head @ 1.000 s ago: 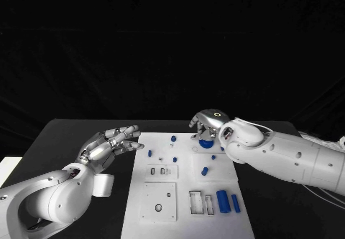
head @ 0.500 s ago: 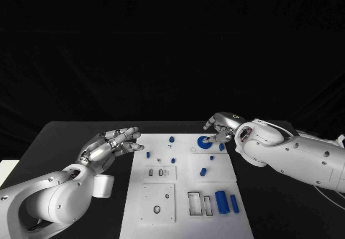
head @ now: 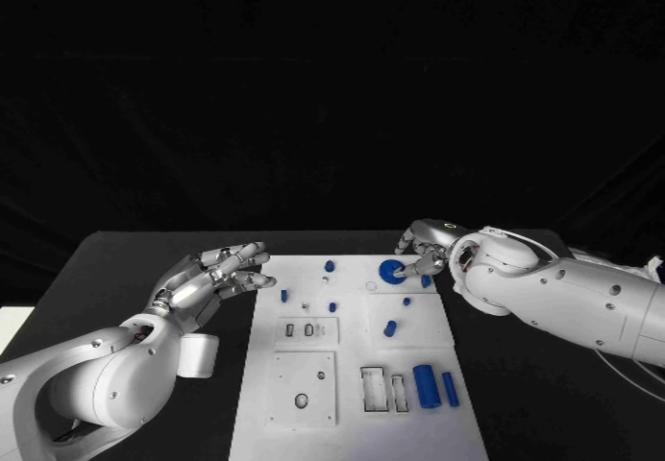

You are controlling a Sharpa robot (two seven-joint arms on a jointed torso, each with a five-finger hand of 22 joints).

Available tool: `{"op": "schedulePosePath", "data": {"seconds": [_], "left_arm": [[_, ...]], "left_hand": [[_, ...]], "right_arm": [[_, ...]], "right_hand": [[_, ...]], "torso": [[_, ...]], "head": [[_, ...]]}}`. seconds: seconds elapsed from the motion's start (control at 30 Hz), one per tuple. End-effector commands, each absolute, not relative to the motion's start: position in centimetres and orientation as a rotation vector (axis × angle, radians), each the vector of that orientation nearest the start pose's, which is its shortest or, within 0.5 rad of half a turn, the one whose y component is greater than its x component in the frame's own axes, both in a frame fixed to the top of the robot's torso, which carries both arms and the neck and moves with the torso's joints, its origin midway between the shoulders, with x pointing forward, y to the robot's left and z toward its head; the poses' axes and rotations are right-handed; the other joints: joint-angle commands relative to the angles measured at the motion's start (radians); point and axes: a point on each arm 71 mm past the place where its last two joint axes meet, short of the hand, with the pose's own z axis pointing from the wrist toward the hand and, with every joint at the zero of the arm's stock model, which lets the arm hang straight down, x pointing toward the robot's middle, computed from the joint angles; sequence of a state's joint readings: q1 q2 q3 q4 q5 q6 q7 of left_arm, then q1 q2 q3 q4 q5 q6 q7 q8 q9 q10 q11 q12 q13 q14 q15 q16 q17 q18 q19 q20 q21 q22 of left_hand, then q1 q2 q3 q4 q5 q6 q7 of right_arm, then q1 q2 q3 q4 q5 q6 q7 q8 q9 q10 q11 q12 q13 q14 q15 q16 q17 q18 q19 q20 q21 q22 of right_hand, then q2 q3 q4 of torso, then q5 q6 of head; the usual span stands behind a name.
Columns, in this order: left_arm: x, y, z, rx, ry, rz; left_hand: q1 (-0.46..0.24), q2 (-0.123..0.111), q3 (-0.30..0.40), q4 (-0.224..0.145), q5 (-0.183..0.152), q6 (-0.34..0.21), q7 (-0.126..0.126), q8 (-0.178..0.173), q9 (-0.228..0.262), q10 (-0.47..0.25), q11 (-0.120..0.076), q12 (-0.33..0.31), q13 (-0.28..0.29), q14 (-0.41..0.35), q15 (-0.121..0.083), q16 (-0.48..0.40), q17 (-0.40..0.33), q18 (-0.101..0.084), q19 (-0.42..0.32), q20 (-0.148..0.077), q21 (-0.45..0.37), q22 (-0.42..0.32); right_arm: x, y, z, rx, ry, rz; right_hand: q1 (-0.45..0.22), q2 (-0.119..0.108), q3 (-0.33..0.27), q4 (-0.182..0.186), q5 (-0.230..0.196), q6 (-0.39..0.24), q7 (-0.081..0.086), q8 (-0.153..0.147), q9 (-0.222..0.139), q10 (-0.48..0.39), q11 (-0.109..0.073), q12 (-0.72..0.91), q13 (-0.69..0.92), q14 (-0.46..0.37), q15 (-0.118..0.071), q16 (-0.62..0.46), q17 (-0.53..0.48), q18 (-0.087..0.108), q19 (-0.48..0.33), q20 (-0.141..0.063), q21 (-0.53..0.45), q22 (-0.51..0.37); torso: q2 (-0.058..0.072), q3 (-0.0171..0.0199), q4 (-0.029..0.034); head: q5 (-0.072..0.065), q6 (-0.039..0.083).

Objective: Assemble the parts on the task board

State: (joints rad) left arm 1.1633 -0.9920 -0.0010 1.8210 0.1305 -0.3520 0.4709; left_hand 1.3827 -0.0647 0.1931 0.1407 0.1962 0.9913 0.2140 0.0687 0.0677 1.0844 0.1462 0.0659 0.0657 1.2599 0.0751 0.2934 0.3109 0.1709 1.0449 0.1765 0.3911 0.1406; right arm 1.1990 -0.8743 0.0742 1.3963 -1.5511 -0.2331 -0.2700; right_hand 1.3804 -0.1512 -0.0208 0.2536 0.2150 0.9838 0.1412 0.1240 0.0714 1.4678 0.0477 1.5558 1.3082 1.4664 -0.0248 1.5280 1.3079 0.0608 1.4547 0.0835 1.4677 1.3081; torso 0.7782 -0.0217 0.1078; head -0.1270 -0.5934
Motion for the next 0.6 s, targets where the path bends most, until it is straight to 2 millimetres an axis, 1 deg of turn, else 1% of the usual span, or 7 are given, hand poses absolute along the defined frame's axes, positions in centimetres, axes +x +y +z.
{"op": "schedulePosePath", "data": {"seconds": [0.03, 0.13, 0.23, 0.37, 0.5, 0.6], "left_arm": [[43.04, 19.76, -15.34, -1.229, 1.345, -1.745], [43.04, 19.76, -15.34, -1.229, 1.345, -1.745], [43.04, 19.74, -15.34, -1.229, 1.345, -1.745], [43.03, 19.71, -15.34, -1.229, 1.346, -1.746], [43.03, 19.69, -15.33, -1.229, 1.346, -1.747], [43.04, 19.69, -15.34, -1.229, 1.346, -1.746]], "left_hand": [[0.006, -0.002, -0.001, -0.006, -0.003, -0.005, -0.001, -0.005, -0.001, -0.006, 0.002, -0.003, -0.001, -0.009, -0.001, -0.006, 0.001, 0.010, -0.005, 0.002, -0.005, -0.001], [0.006, -0.002, -0.001, -0.006, -0.003, -0.005, -0.001, -0.005, -0.001, -0.006, 0.002, -0.003, -0.001, -0.009, -0.001, -0.006, 0.001, 0.010, -0.005, 0.002, -0.005, -0.001], [0.006, -0.002, -0.001, -0.006, -0.003, -0.005, -0.001, -0.005, -0.001, -0.006, 0.002, -0.003, -0.001, -0.009, -0.001, -0.006, 0.001, 0.010, -0.005, 0.002, -0.005, -0.001], [0.006, -0.002, -0.001, -0.006, -0.003, -0.005, -0.001, -0.005, -0.001, -0.006, 0.002, -0.003, -0.001, -0.009, -0.001, -0.006, 0.001, 0.010, -0.005, 0.002, -0.005, -0.001], [0.006, -0.002, -0.001, -0.006, -0.003, -0.005, -0.001, -0.005, -0.001, -0.006, 0.002, -0.003, -0.001, -0.009, -0.001, -0.006, 0.001, 0.010, -0.005, 0.002, -0.005, -0.001], [0.006, -0.002, -0.001, -0.006, -0.003, -0.005, -0.001, -0.005, -0.001, -0.006, 0.002, -0.003, -0.001, -0.009, -0.001, -0.006, 0.001, 0.010, -0.005, 0.002, -0.005, -0.001]], "right_arm": [[52.38, -26.61, -15.99, -0.042, 1.691, 0.302], [52.44, -26.51, -16.08, -0.047, 1.697, 0.298], [52.50, -26.45, -16.14, -0.052, 1.701, 0.294], [52.63, -26.33, -16.24, -0.058, 1.707, 0.290], [52.73, -26.09, -16.36, -0.063, 1.712, 0.292], [52.78, -25.91, -16.45, -0.067, 1.717, 0.295]], "right_hand": [[0.010, 0.009, 0.006, 0.002, 0.006, 0.004, -0.003, 0.009, 0.002, 0.096, 0.006, 0.005, 0.252, 0.086, 0.005, 0.007, 0.167, -0.011, 0.009, 0.001, 0.007, 0.030], [0.013, 0.013, 0.008, -0.001, 0.006, 0.009, -0.004, 0.012, 0.002, 0.099, 0.006, 0.010, 0.257, 0.087, 0.004, 0.009, 0.170, -0.012, 0.011, 0.001, 0.009, 0.035], [0.015, 0.016, 0.010, -0.003, 0.006, 0.014, -0.005, 0.015, 0.003, 0.101, 0.005, 0.012, 0.259, 0.087, 0.004, 0.010, 0.173, -0.013, 0.012, 0.000, 0.011, 0.038], [0.018, 0.020, 0.013, -0.006, 0.006, 0.019, -0.006, 0.018, 0.003, 0.103, 0.004, 0.015, 0.263, 0.088, 0.003, 0.011, 0.176, -0.013, 0.013, 0.000, 0.012, 0.041], [0.020, 0.024, 0.015, -0.008, 0.006, 0.023, -0.006, 0.019, 0.004, 0.103, 0.004, 0.015, 0.263, 0.088, 0.002, 0.012, 0.178, -0.014, 0.015, -0.001, 0.014, 0.044], [0.022, 0.028, 0.018, -0.010, 0.005, 0.027, -0.007, 0.020, 0.004, 0.103, 0.003, 0.015, 0.263, 0.088, 0.001, 0.013, 0.181, -0.014, 0.015, -0.002, 0.015, 0.046]], "torso": [[-0.001, -0.0011, 0.0014], [0.000, -0.0015, 0.0005], [-0.001, -0.0015, -0.0002], [0.000, -0.0010, 0.0006], [0.000, -0.0012, 0.0006], [-0.001, -0.0007, 0.0019]], "head": [[0.001, -0.002], [-0.001, -0.001], [0.000, -0.001], [-0.001, -0.003], [-0.001, -0.003], [-0.001, -0.004]]}}
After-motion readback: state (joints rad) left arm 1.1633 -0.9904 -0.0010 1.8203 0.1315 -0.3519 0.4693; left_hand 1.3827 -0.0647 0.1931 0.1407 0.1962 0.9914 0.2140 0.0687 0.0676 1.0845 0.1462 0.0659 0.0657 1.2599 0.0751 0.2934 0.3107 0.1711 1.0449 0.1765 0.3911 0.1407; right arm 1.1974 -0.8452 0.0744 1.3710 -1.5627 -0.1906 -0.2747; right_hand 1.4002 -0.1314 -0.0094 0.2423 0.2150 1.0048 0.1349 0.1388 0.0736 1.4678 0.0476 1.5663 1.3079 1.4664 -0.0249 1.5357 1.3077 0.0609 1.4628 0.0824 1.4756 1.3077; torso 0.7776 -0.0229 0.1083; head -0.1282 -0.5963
